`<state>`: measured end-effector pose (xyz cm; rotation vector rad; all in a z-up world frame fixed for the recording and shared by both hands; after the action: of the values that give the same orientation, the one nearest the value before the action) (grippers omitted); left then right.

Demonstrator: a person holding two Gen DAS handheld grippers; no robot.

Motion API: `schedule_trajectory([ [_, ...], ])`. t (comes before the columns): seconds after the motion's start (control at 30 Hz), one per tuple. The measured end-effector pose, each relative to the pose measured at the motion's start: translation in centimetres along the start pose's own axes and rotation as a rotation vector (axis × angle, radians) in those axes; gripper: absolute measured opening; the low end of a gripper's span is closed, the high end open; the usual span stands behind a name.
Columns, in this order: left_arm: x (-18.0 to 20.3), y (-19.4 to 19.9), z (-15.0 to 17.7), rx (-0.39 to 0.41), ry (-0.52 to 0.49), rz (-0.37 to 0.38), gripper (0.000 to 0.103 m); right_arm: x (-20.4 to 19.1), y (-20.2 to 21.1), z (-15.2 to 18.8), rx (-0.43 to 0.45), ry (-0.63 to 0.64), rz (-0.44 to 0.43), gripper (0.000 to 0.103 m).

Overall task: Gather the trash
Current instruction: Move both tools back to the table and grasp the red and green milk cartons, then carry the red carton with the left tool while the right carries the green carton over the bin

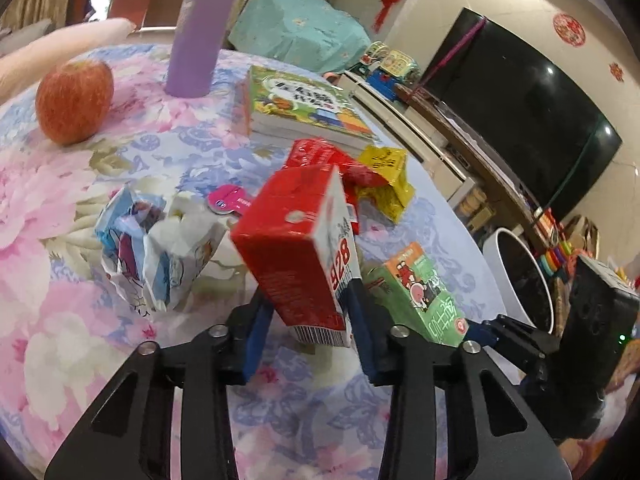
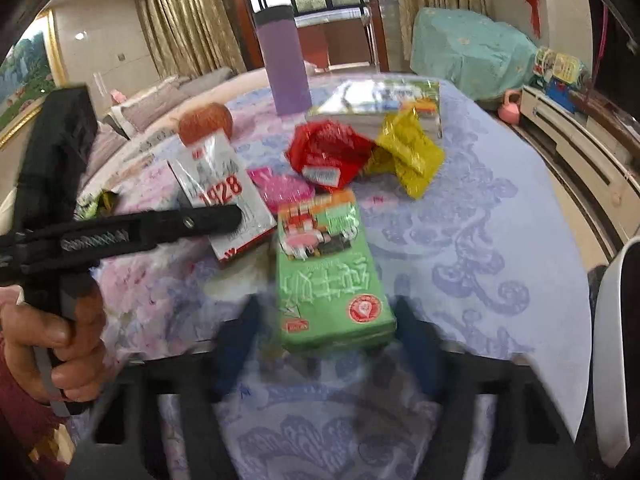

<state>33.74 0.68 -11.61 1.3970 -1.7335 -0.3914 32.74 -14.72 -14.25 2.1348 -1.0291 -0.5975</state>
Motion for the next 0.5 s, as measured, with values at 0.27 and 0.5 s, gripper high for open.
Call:
schedule_trajectory([
  [0.27,1.8,2.6,2.6,-0.006,-0.129,-0.021,0.032,1.3,3.4,3.2,0.024,-0.106,0.010,0.054],
  [0.5,3.2,3.8,5.9,-0.021,-0.213,-0.035,0.033,2.1,5.5,5.4,0.049,-0.185,0.041,0.055],
])
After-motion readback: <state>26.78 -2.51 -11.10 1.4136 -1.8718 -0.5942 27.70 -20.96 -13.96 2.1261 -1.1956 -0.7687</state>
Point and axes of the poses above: each gripper's, at about its wrist camera, not at the fingertips, and y roughly against the way its jaws point, x to its right, z to its underside, the point moved 7 cm from there along -y, roughly the way its jaws point, and after that the axes turned 5 degrees about y, right-handed, at the moved point
